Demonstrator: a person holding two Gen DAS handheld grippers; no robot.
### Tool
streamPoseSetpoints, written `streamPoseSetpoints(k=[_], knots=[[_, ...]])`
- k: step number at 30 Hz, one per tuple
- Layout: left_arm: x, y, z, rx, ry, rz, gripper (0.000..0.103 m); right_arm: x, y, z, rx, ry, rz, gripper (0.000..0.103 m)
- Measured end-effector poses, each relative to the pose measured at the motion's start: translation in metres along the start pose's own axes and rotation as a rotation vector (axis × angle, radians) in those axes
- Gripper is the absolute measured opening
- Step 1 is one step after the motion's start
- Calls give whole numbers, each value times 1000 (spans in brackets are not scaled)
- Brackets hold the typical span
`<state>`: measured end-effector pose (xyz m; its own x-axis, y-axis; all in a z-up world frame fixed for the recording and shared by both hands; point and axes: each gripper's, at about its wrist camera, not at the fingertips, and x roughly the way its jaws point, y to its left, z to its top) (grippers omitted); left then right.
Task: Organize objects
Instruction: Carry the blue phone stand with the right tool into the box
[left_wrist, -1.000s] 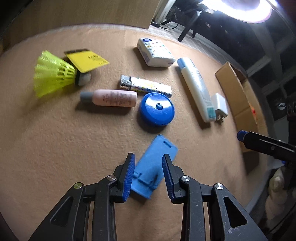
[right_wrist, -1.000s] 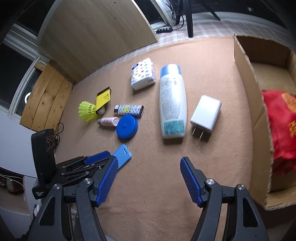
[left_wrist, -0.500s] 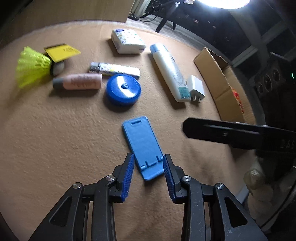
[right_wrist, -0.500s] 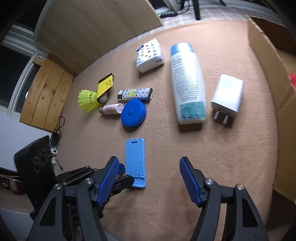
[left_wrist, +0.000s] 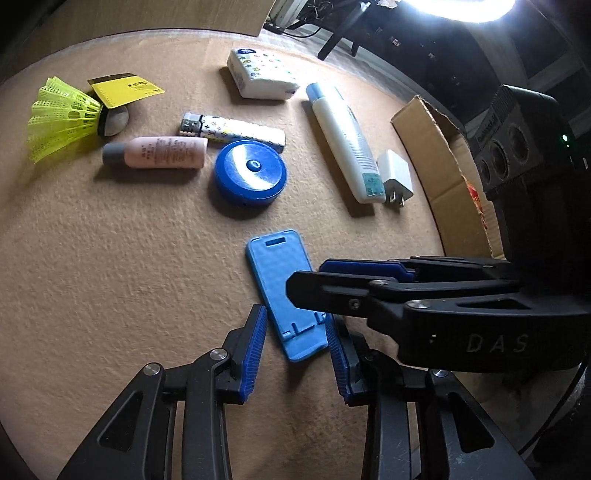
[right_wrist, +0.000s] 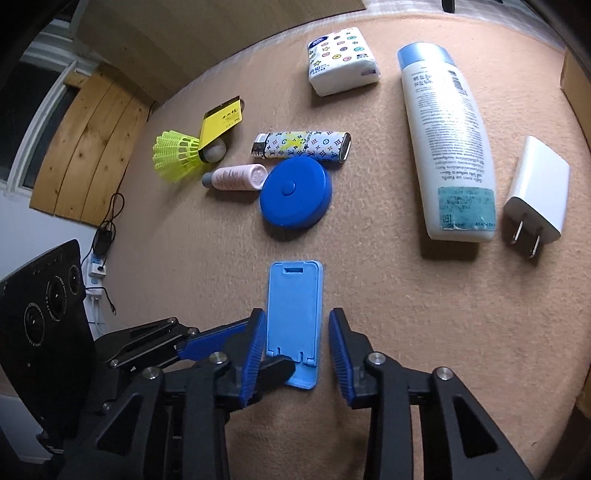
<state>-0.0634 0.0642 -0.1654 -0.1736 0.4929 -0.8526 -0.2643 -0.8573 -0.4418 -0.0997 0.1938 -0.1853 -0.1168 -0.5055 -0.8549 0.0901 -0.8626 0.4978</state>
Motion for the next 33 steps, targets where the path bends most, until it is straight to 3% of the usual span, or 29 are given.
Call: streamPoseSetpoints(k=[8,16,22,33], knots=[[0,-9,-1,-4,-19,5,35,-7,1,-5,0,-8,-3,28],[-15,-41,5,38,-70,5,35,-55,-5,-10,-13,-101,-3,28],[-18,-92,25,110,-104,-30,35,-106,-31,-13,12,-187,-19,28],[15,-198,58,242,-114,-109,35,-184,-104,-24,104,-315,-75,28]])
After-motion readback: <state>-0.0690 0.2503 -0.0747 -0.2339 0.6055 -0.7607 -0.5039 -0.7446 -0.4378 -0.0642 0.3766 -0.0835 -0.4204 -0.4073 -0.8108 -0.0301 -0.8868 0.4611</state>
